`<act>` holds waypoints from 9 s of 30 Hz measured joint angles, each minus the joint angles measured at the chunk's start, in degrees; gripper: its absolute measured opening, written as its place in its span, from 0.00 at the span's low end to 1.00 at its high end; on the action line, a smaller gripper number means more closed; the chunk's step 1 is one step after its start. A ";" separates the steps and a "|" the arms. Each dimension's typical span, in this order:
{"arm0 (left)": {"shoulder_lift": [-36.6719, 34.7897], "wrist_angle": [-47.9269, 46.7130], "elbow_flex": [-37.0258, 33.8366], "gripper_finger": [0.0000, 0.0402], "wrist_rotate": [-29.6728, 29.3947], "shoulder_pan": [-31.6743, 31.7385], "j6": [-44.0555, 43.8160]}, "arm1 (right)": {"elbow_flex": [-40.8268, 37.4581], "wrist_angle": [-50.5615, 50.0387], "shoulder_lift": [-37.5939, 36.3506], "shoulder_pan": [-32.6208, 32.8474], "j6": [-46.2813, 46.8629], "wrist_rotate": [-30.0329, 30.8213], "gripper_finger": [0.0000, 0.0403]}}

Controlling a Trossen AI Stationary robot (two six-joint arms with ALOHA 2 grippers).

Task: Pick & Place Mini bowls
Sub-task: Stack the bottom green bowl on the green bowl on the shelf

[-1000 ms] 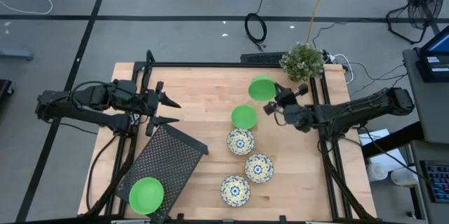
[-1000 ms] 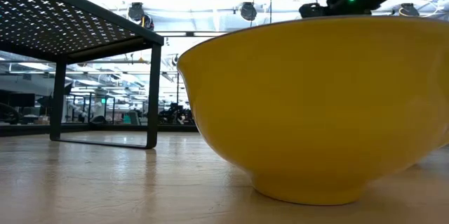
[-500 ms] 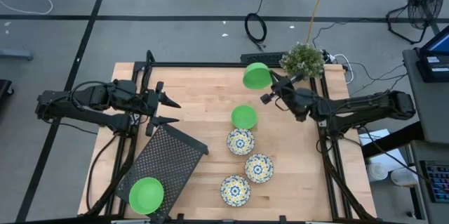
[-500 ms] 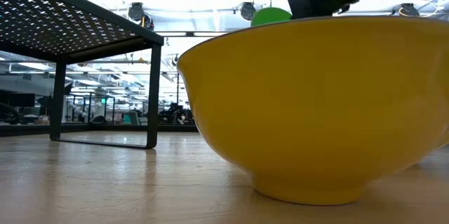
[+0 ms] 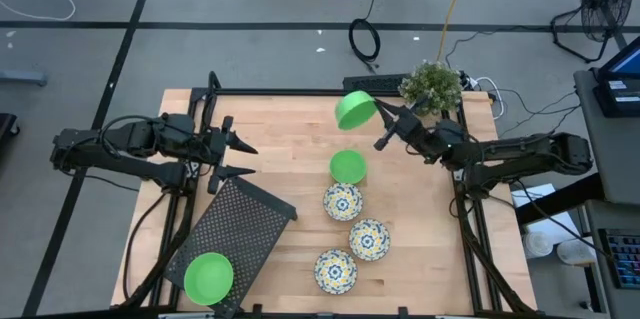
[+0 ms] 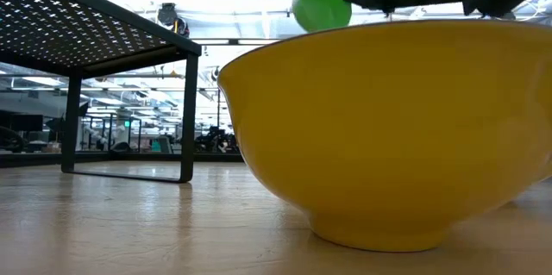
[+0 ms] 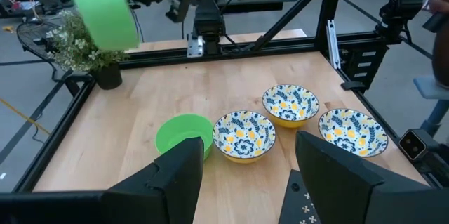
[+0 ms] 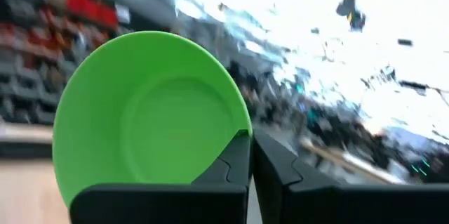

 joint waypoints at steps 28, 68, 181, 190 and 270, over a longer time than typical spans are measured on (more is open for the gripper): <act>0.34 12.31 -0.02 0.57 -0.02 0.00 -0.25 | -1.63 25.32 9.11 -0.27 -13.53 20.89 0.00; 45.35 73.14 3.88 0.57 -41.95 -3.06 35.87 | -1.52 22.48 9.22 2.88 -9.48 17.20 0.00; 22.56 35.20 34.21 0.01 -94.33 -22.53 43.91 | 6.35 -5.08 4.90 9.59 4.64 14.84 0.50; 14.76 35.18 34.21 0.01 -94.38 -18.85 40.13 | 6.35 -5.08 4.90 9.06 4.64 14.80 0.50; 44.00 -63.66 68.53 0.01 -1.96 -30.66 -61.72 | 6.33 -5.81 4.94 8.25 7.48 14.82 0.49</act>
